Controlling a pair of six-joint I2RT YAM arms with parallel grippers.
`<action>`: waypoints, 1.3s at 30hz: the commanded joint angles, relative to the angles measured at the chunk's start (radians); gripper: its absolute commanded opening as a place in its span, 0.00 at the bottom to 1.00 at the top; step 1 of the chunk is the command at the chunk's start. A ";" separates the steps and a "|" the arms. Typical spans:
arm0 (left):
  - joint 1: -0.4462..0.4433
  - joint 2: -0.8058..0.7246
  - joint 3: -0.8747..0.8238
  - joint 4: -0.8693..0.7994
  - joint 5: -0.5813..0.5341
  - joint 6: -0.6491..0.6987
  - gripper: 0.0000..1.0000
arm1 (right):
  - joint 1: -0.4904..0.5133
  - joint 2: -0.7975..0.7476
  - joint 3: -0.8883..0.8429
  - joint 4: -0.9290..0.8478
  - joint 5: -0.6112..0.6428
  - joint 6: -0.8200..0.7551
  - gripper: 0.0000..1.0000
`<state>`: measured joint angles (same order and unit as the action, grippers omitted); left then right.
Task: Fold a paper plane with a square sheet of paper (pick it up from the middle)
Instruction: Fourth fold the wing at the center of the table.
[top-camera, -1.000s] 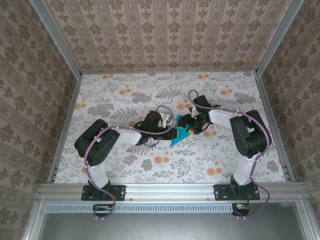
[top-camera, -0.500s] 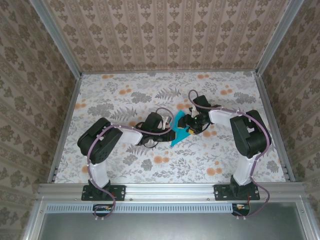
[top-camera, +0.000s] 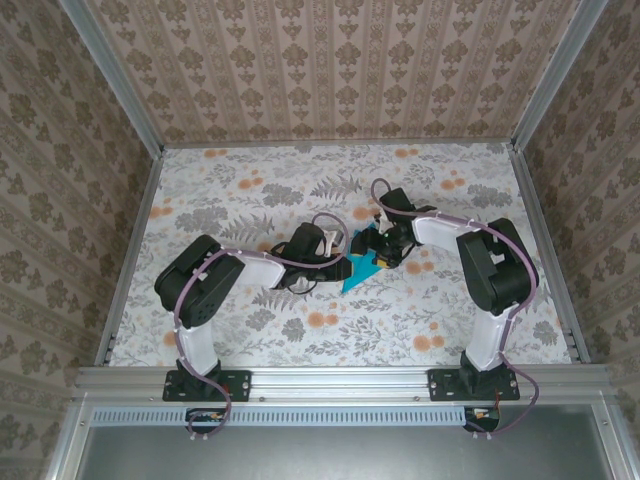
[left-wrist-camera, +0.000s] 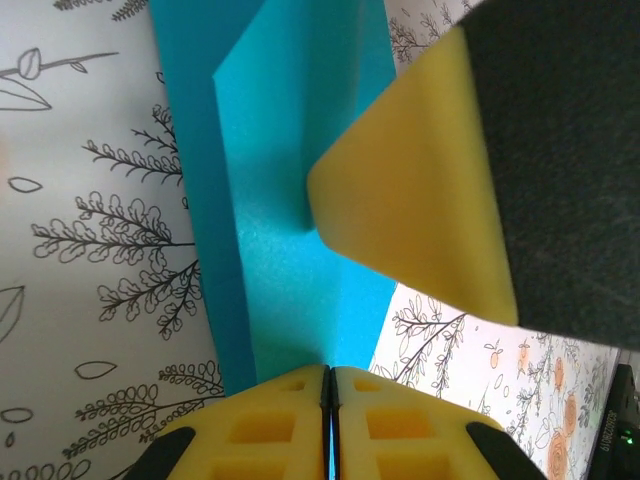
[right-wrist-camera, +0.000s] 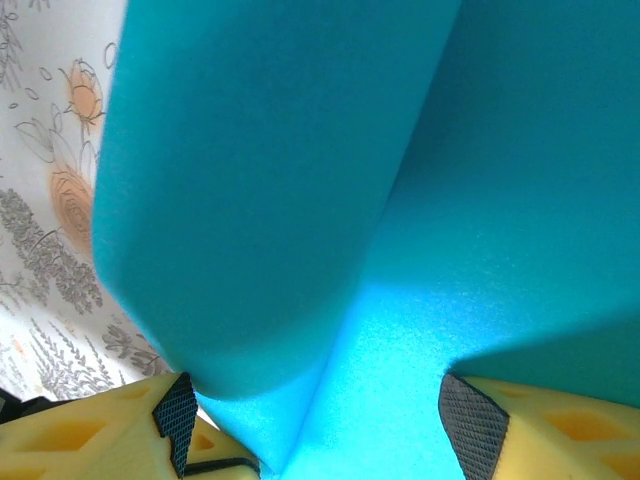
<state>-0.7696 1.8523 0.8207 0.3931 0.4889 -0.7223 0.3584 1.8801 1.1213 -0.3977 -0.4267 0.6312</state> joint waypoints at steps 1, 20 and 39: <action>0.006 -0.004 0.022 0.001 0.017 0.020 0.12 | 0.002 0.122 -0.045 -0.135 0.239 0.017 0.73; 0.009 0.019 0.031 -0.025 -0.021 0.014 0.11 | 0.007 0.188 -0.025 -0.218 0.309 0.059 0.60; 0.009 0.036 0.043 -0.062 -0.044 0.013 0.09 | 0.012 0.240 -0.015 -0.222 0.310 0.055 0.55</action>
<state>-0.7685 1.8729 0.8421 0.3668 0.4629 -0.7223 0.3752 1.9415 1.1957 -0.5194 -0.3351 0.6872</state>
